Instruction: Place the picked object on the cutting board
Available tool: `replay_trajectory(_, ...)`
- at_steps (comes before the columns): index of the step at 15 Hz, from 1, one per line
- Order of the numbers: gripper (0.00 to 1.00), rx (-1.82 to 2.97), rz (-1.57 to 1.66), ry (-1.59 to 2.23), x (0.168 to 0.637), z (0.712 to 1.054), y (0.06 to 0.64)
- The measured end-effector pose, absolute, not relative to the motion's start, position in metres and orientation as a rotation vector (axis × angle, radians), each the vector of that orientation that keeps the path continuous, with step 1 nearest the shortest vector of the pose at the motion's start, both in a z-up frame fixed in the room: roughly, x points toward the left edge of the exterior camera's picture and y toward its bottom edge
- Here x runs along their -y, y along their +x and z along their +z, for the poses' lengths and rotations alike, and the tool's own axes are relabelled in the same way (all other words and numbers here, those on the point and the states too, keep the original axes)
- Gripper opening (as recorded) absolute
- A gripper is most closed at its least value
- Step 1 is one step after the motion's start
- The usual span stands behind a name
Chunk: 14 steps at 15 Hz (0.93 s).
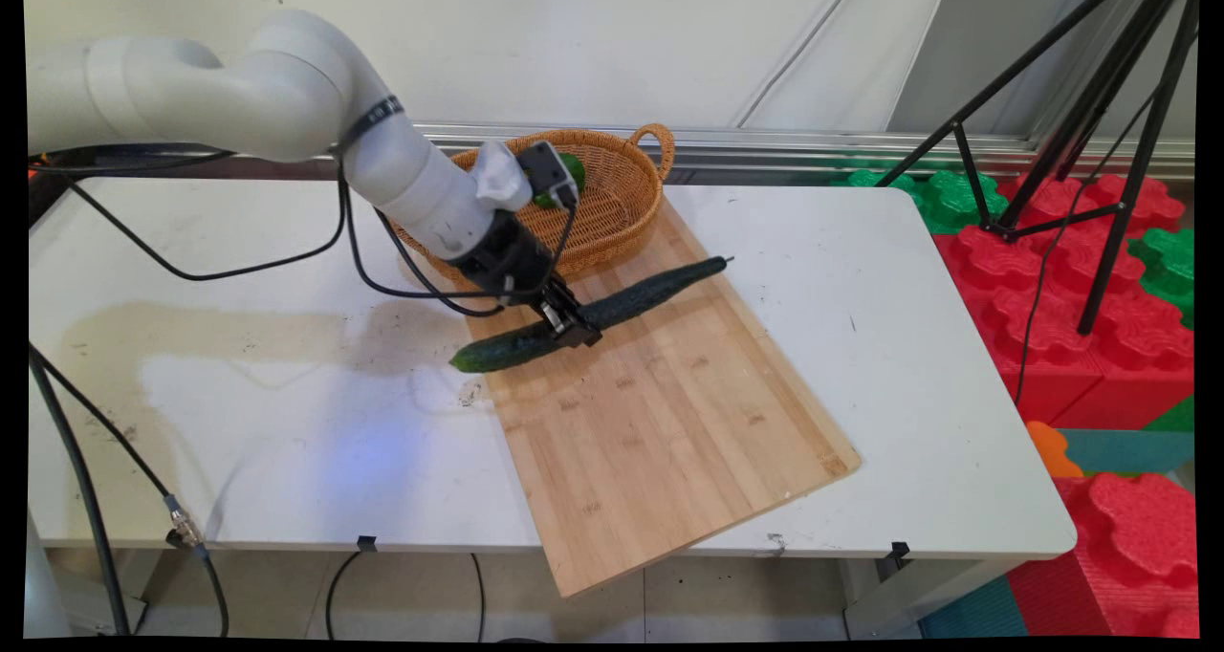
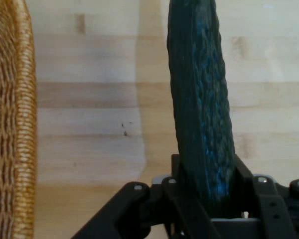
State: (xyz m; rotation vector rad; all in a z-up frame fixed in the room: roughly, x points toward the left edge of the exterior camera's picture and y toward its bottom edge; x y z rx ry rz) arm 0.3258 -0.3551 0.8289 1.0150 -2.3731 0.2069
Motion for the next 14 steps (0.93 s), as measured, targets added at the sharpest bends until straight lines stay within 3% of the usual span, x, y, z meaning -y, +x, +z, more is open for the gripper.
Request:
replay_trajectory(8,0.00,2.407,0.222,1.042,0.366,0.802,0.311)
replay_trajectory(9,1.00,2.408,0.226,1.044,0.367,0.800,0.309)
replay_trajectory(14,1.00,2.405,0.245,1.051,0.371,0.798,0.304)
